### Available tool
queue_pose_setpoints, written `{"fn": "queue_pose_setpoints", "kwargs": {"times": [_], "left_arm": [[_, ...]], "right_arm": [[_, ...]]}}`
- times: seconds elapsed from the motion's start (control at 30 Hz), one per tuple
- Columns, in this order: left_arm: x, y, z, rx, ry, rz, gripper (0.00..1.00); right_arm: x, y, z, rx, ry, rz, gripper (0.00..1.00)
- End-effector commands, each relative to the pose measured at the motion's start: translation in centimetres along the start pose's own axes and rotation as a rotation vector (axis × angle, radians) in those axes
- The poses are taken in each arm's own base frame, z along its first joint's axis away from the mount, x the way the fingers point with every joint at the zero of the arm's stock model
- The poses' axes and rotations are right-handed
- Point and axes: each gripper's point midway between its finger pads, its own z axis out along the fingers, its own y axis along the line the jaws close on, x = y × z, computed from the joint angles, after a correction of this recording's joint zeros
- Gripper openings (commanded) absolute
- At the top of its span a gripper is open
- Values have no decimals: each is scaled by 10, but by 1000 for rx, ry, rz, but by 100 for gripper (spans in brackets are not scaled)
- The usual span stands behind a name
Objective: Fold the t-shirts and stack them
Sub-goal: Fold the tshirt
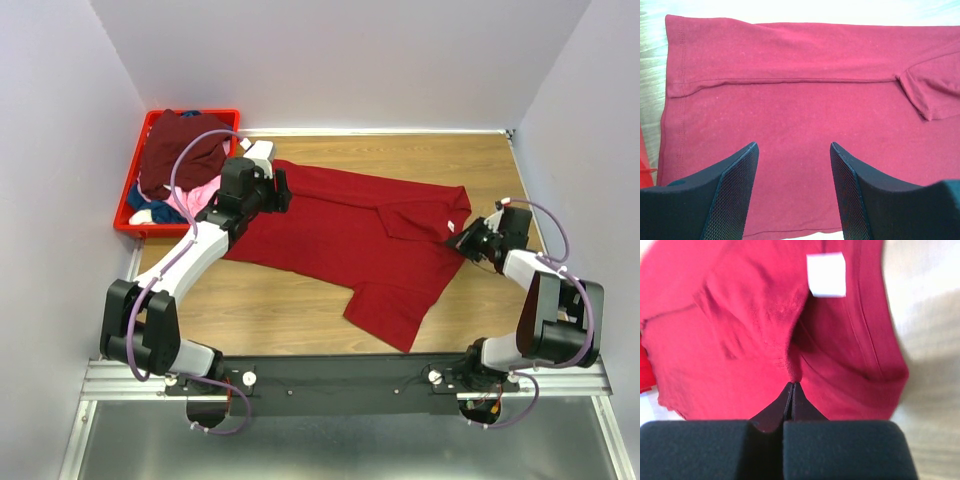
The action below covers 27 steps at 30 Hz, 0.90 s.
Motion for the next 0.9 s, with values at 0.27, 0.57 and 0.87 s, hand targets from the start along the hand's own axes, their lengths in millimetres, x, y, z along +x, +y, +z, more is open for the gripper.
{"fn": "queue_pose_setpoints", "kwargs": {"times": [0.27,0.57,0.87], "left_arm": [[4,5,3,-24,20,8,67],[5,6,5,-27,28,6,67],[5,5,4,-27,33,7,67]], "right_arm": [[34,-35,-1,201,95,127,3],[7,44,0,187,4,-279,41],[51,96,49,197,99,-668,41]]}}
